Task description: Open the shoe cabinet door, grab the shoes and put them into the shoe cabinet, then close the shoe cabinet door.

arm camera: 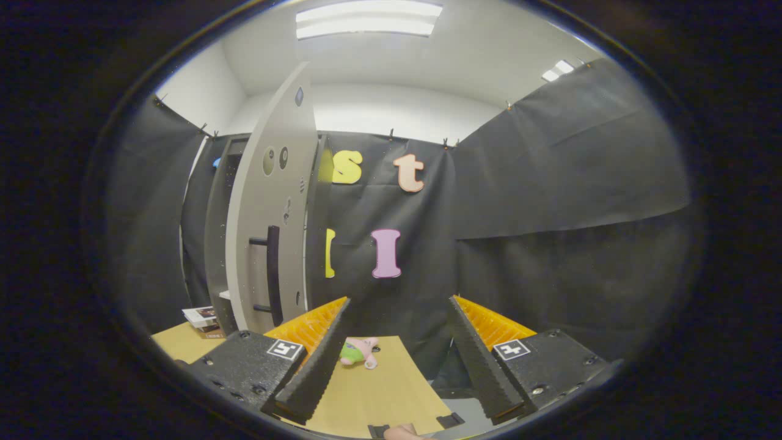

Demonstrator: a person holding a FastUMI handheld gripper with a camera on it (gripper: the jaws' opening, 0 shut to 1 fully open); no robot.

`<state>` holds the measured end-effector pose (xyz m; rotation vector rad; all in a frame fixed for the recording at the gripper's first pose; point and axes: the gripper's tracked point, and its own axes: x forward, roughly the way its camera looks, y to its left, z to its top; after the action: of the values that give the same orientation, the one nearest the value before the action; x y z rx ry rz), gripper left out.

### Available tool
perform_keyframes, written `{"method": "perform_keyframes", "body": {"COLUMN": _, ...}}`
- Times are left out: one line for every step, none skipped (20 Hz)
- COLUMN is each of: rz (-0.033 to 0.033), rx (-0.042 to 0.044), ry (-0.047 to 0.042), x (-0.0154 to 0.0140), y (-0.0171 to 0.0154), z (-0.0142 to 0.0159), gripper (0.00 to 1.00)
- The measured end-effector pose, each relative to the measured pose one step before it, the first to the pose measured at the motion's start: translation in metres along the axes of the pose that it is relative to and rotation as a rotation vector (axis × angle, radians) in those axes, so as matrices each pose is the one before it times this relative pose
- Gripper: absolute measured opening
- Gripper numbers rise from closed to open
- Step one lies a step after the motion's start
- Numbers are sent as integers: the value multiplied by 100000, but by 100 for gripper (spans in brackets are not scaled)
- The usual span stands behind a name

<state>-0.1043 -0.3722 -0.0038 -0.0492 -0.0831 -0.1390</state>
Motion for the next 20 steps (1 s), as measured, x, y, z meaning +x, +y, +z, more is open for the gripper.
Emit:
{"method": "perform_keyframes", "body": {"rz": 1123, "rx": -760, "ry": 1248, "x": 649, "y": 18, "z": -465, "gripper": 98}}
{"method": "perform_keyframes", "body": {"rz": 1239, "rx": -2174, "ry": 1242, "x": 926, "y": 247, "z": -358, "gripper": 98}}
{"method": "perform_keyframes", "body": {"rz": 968, "rx": -1933, "ry": 1510, "x": 745, "y": 459, "z": -223, "gripper": 98}}
{"method": "perform_keyframes", "body": {"rz": 375, "rx": -1632, "ry": 626, "x": 842, "y": 421, "z": 125, "gripper": 98}}
{"method": "perform_keyframes", "body": {"rz": 1372, "rx": -1123, "ry": -64, "x": 679, "y": 787, "z": 263, "gripper": 98}}
{"method": "perform_keyframes", "body": {"rz": 3255, "rx": -573, "ry": 280, "x": 549, "y": 1212, "z": 35, "gripper": 98}}
{"method": "perform_keyframes", "body": {"rz": 2250, "rx": 106, "ry": 704, "x": 361, "y": 849, "z": -160, "gripper": 98}}
{"method": "perform_keyframes", "body": {"rz": 2572, "rx": 716, "ry": 840, "x": 411, "y": 919, "z": -78, "gripper": 98}}
{"method": "perform_keyframes", "body": {"rz": 3459, "rx": 968, "ry": 337, "x": 518, "y": 1137, "z": 26, "gripper": 98}}
{"method": "perform_keyframes", "body": {"rz": 3588, "rx": 857, "ry": -272, "x": 155, "y": 1170, "z": 238, "gripper": 98}}
{"method": "perform_keyframes", "body": {"rz": 1809, "rx": 624, "ry": -465, "x": 80, "y": 487, "z": 140, "gripper": 98}}
{"method": "perform_keyframes", "body": {"rz": -1262, "rx": 182, "ry": -64, "x": 192, "y": -160, "z": 170, "gripper": 98}}
{"method": "perform_keyframes", "body": {"rz": -1055, "rx": -108, "ry": -123, "x": 269, "y": -198, "z": -56, "gripper": 99}}
{"method": "perform_keyframes", "body": {"rz": 180, "rx": -393, "ry": -141, "x": 173, "y": 243, "z": 14, "gripper": 100}}
{"method": "perform_keyframes", "body": {"rz": 4593, "rx": 1922, "ry": -45, "x": -257, "y": 1488, "z": -80, "gripper": 100}}
{"method": "perform_keyframes", "body": {"rz": 3637, "rx": 2941, "ry": -163, "x": -249, "y": 1268, "z": 34, "gripper": 100}}
{"method": "perform_keyframes", "body": {"rz": 350, "rx": 1235, "ry": -1299, "x": -38, "y": 414, "z": 154, "gripper": 99}}
{"method": "perform_keyframes", "body": {"rz": -147, "rx": 423, "ry": -1542, "x": -15, "y": 303, "z": 231, "gripper": 92}}
{"method": "perform_keyframes", "body": {"rz": -485, "rx": -792, "ry": -970, "x": -142, "y": 160, "z": 146, "gripper": 92}}
{"method": "perform_keyframes", "body": {"rz": -1720, "rx": -2097, "ry": -616, "x": -131, "y": -41, "z": 9, "gripper": 92}}
